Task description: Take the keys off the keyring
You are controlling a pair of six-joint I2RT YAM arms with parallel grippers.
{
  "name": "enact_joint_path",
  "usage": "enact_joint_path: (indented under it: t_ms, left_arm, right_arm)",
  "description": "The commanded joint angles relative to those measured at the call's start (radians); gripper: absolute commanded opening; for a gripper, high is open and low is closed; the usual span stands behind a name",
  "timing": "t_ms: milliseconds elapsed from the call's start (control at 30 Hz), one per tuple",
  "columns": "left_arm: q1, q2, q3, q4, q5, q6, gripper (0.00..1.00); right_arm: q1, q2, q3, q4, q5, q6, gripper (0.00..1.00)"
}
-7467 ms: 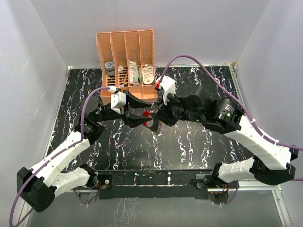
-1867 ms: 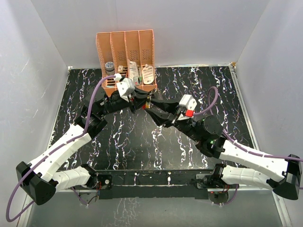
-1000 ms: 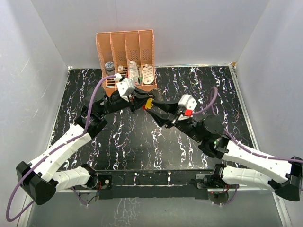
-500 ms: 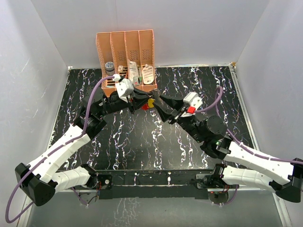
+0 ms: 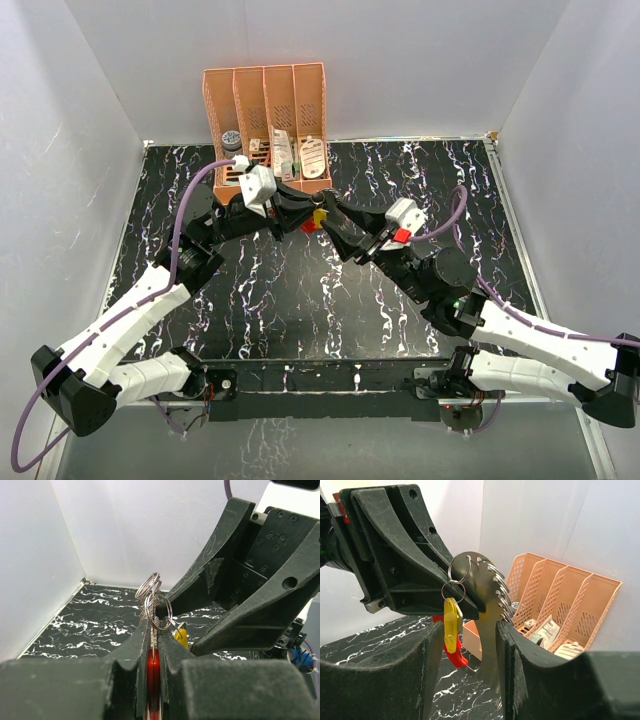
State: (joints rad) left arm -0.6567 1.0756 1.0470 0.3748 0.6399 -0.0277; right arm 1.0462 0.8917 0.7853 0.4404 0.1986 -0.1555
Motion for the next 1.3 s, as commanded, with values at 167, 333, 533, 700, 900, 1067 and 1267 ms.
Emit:
enact_joint_path:
  t_ms: [167, 333, 533, 700, 900, 1067, 1267]
  left_arm:
    - [-0.004, -0.022, 0.004, 0.092, 0.039, -0.033, 0.00]
    - [-0.003, -0.019, 0.004, 0.098, 0.040, -0.037, 0.00]
    - [-0.003, -0.015, -0.002, 0.096, 0.039, -0.038, 0.00]
    - [-0.003, -0.007, -0.004, 0.091, 0.033, -0.034, 0.00]
    - [-0.003, 0.003, -0.003, 0.092, 0.037, -0.038, 0.00]
    - [-0.003, 0.003, -0.002, 0.091, 0.039, -0.038, 0.00]
    - [-0.003, -0.004, -0.005, 0.079, 0.035, -0.031, 0.00]
  right_arm:
    - [0.005, 0.019, 0.001, 0.089, -0.049, 0.022, 0.42]
    - [0.004, 0.030, 0.006, 0.089, -0.058, 0.028, 0.38]
    - [0.004, 0.035, 0.012, 0.098, -0.069, 0.035, 0.34]
    - [0.004, 0.037, 0.028, 0.098, -0.091, 0.045, 0.30]
    - [0.004, 0.045, 0.044, 0.095, -0.116, 0.053, 0.25]
    - [0.005, 0.062, 0.067, 0.094, -0.137, 0.053, 0.29]
    - [0.005, 0.083, 0.087, 0.095, -0.145, 0.045, 0.27]
